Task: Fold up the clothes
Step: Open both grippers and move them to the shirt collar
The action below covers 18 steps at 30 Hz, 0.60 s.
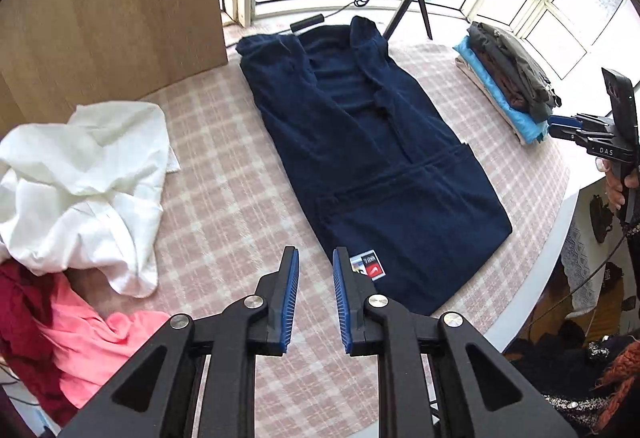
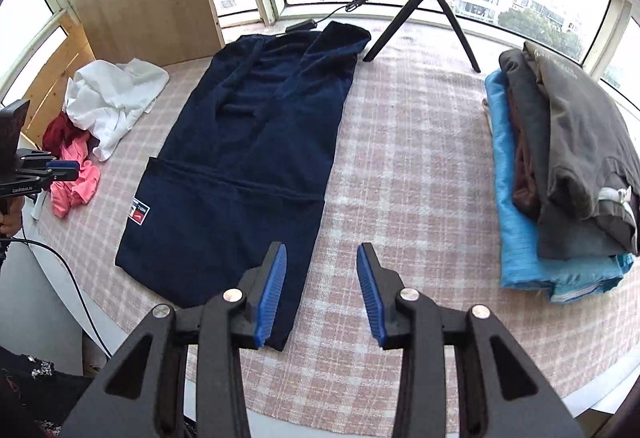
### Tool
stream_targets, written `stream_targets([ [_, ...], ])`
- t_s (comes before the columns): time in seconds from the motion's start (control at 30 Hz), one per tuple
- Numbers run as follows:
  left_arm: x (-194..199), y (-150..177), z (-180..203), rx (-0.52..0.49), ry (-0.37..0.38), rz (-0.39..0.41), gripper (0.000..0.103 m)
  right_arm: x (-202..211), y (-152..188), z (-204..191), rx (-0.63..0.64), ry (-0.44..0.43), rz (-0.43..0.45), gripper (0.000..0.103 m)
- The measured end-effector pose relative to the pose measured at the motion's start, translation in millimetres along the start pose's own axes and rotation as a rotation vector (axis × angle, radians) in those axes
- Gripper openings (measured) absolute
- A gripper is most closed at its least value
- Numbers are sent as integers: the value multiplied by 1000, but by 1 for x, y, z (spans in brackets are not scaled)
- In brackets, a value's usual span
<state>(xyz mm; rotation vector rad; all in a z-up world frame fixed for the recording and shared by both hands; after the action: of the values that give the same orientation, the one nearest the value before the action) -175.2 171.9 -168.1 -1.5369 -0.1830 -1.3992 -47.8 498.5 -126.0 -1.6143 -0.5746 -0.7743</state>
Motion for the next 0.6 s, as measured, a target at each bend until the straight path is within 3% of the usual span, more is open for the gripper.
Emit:
stream_targets([
  [0.2, -42, -77, -22, -11, -57, 49, 22, -31, -80, 1, 53, 2, 79, 37],
  [0.37, -103, -125, -34, -13, -91, 45, 25, -107, -119, 13, 30, -8, 59, 38],
  [0.6, -200, -155, -54, -30, -129, -37, 26, -228, -157, 29, 86, 30, 1, 38],
])
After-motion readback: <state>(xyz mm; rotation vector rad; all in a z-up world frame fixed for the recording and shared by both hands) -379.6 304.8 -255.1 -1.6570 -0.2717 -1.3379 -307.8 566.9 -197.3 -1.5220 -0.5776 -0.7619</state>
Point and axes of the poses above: each gripper's, at about its wrist camera, not at the fingertips, and x roughly against the way its jaws point, z to its right, y to its underside, the point moved 6 cm from there along -x, roughly the way its jaws point, and after that the axes turned 12 degrees about z, right-handed, at the moved point
